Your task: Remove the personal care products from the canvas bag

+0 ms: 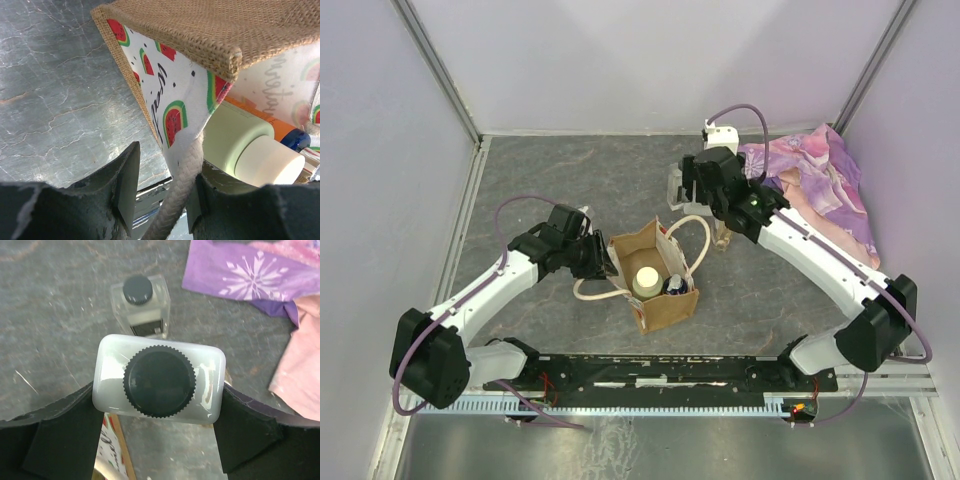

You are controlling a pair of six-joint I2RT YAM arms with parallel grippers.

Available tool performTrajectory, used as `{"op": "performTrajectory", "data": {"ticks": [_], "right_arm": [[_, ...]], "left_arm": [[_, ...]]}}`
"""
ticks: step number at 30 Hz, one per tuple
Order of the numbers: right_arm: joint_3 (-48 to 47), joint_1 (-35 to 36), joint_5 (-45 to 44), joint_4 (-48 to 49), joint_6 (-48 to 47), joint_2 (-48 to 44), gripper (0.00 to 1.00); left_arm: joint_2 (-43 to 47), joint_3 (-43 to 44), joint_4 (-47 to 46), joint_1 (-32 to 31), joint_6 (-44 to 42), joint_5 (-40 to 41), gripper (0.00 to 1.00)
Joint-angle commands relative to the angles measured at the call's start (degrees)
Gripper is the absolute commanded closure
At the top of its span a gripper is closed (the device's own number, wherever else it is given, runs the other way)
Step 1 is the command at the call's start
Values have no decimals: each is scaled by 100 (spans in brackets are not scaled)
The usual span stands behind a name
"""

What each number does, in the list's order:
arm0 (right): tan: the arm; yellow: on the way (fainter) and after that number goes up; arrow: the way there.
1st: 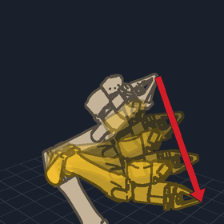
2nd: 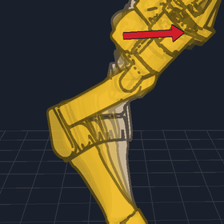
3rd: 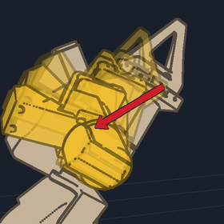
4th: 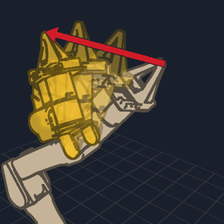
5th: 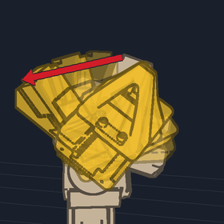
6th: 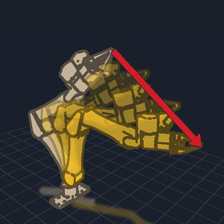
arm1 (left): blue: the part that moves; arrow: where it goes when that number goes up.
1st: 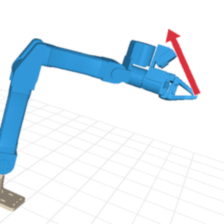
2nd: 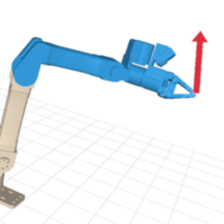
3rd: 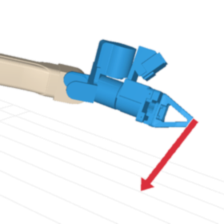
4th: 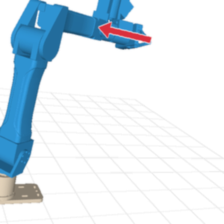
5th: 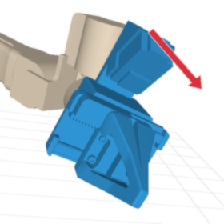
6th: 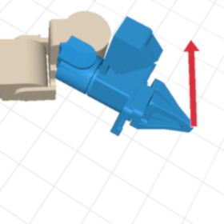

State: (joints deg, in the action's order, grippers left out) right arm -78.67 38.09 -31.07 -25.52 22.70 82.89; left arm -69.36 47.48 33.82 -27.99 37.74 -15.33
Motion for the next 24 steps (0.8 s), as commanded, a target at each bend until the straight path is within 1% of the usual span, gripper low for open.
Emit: {"op": "performTrajectory", "data": {"ticks": [1,4,9,13,20,24], "right_arm": [[-227,-22,-63,87,-15,-657,30],[-107,-29,-57,60,-12,-736,30],[218,-28,62,258,64,-508,30],[424,-22,208,555,118,-113,30],[402,-29,303,853,100,546,29],[316,-29,278,843,98,831,25]], "left_arm": [[-17,-39,-192,10,213,-149,97],[-58,-38,-236,7,242,-193,97],[-62,-77,-246,4,247,-216,97],[-4,-125,-200,12,256,-215,97],[155,-151,-67,8,250,-117,97],[177,-160,-62,6,286,-131,97]]}}
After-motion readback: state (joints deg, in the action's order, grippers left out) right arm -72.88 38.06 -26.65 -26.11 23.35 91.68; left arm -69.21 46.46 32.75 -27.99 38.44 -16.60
